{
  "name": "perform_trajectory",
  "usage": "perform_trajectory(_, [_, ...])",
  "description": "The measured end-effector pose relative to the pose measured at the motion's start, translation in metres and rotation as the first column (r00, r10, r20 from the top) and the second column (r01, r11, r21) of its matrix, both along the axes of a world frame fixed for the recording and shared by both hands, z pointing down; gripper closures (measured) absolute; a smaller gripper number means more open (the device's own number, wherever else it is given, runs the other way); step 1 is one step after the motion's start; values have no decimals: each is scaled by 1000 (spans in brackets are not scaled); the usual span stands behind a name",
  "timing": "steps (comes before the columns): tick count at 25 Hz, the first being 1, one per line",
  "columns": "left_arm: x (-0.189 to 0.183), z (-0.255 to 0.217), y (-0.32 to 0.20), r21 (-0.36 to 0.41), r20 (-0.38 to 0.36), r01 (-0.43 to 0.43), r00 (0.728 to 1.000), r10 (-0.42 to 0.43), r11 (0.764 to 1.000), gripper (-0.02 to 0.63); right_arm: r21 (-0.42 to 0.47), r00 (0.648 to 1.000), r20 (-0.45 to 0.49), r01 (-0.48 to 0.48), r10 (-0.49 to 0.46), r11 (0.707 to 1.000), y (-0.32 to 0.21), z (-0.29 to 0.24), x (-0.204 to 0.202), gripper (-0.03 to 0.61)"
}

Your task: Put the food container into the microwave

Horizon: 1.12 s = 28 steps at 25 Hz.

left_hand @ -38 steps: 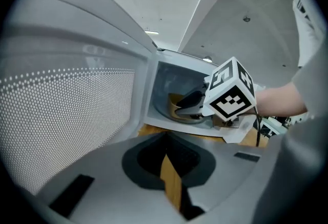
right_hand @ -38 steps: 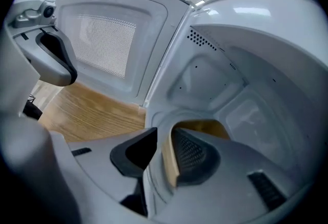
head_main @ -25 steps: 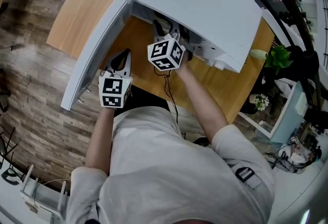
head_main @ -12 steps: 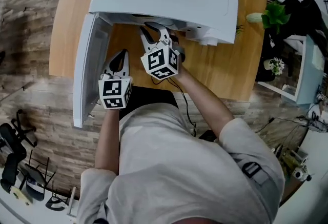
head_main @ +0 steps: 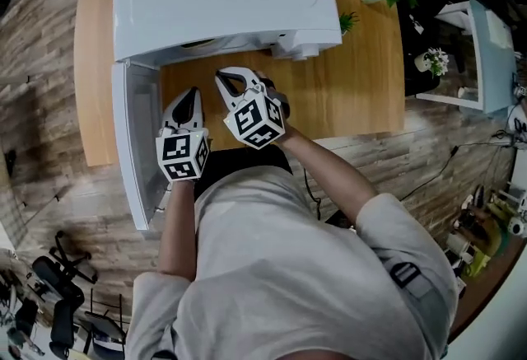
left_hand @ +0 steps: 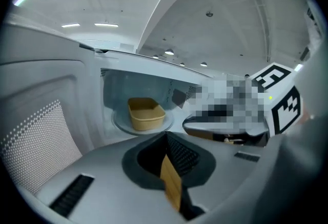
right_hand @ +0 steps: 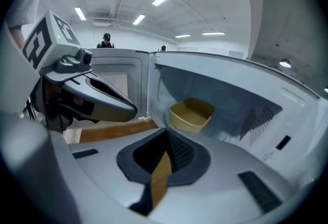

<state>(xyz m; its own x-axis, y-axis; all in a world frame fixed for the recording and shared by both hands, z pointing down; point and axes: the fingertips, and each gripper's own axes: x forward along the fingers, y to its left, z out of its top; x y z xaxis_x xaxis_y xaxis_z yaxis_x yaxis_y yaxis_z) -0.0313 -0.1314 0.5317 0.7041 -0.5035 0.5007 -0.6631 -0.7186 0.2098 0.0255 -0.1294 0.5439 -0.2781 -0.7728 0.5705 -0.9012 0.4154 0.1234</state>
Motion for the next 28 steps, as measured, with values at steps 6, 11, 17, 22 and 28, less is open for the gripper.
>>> perform_trajectory(6, [26, -7, 4, 6, -30, -94, 995, 94, 996, 601, -9, 985, 47, -167, 167, 986, 23, -1, 26, 575])
perform_trajectory(11, [40, -15, 12, 16, -45, -173, 984, 174, 985, 601, 7, 957, 62, -285, 284, 959, 40, -9, 47, 575])
perform_trajectory(17, [45, -31, 21, 37, -67, -243, 967, 245, 969, 601, 59, 925, 76, -376, 371, 925, 57, -30, 53, 575])
perform_trajectory(22, [51, -64, 23, 101, -116, -274, 952, 285, 956, 601, 135, 912, 80, -410, 402, 902, 64, -64, 59, 575])
perform_trajectory(28, [60, -94, 19, 172, -141, -288, 939, 313, 942, 601, 241, 891, 110, -454, 441, 858, 60, -113, 79, 575])
